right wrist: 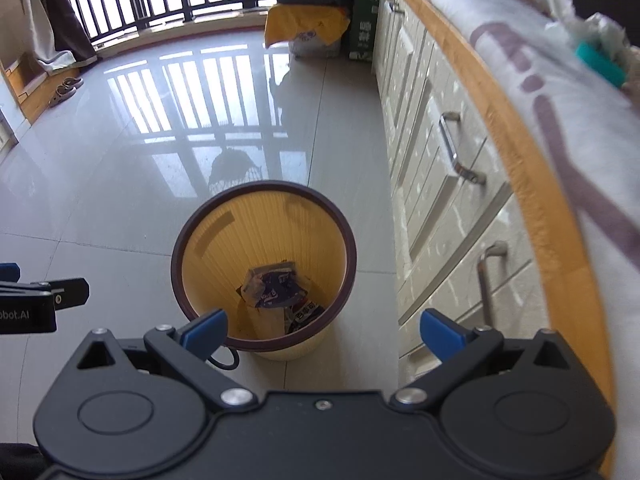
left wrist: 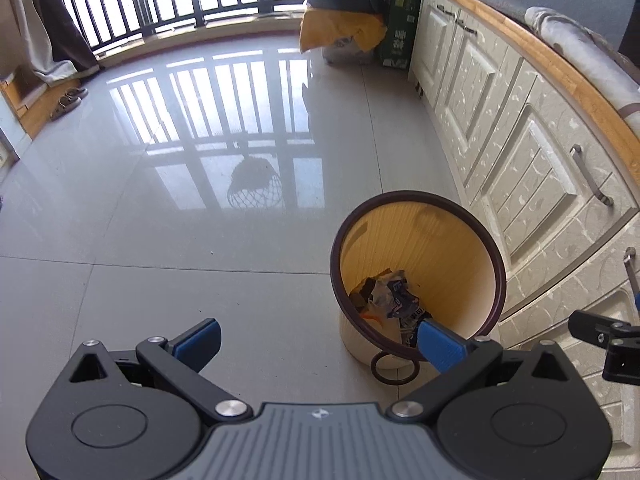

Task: Collect trash
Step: 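Move both open tools back toward the trash on the bench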

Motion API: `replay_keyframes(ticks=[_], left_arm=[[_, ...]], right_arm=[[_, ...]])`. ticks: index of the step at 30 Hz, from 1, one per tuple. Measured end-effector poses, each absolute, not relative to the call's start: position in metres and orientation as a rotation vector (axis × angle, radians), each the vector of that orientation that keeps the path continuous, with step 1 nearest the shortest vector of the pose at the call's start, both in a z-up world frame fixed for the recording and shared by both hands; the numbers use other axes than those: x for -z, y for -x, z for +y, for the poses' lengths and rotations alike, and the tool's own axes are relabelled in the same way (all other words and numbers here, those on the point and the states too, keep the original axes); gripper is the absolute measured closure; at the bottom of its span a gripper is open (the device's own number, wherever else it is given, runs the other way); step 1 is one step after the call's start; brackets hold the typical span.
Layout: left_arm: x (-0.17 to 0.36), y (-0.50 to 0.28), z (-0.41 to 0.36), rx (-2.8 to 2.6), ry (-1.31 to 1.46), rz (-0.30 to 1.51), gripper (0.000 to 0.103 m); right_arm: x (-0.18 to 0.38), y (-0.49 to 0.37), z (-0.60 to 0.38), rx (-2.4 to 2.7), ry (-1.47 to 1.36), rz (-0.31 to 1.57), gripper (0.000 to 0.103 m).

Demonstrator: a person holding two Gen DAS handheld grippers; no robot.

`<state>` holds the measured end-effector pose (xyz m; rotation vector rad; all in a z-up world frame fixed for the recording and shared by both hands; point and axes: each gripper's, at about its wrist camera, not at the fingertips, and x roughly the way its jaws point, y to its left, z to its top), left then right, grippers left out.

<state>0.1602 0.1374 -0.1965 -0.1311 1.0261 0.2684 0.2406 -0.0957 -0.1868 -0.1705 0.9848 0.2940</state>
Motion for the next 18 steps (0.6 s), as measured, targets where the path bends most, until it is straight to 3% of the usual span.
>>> replay_keyframes(ticks=[18], left_arm=[[0.129, -0.108, 0.115, -0.273, 0.099, 0.824, 0.0]], right_arm=[[0.115, -0.186, -0.115, -0.254, 0.133, 0.678, 0.0]])
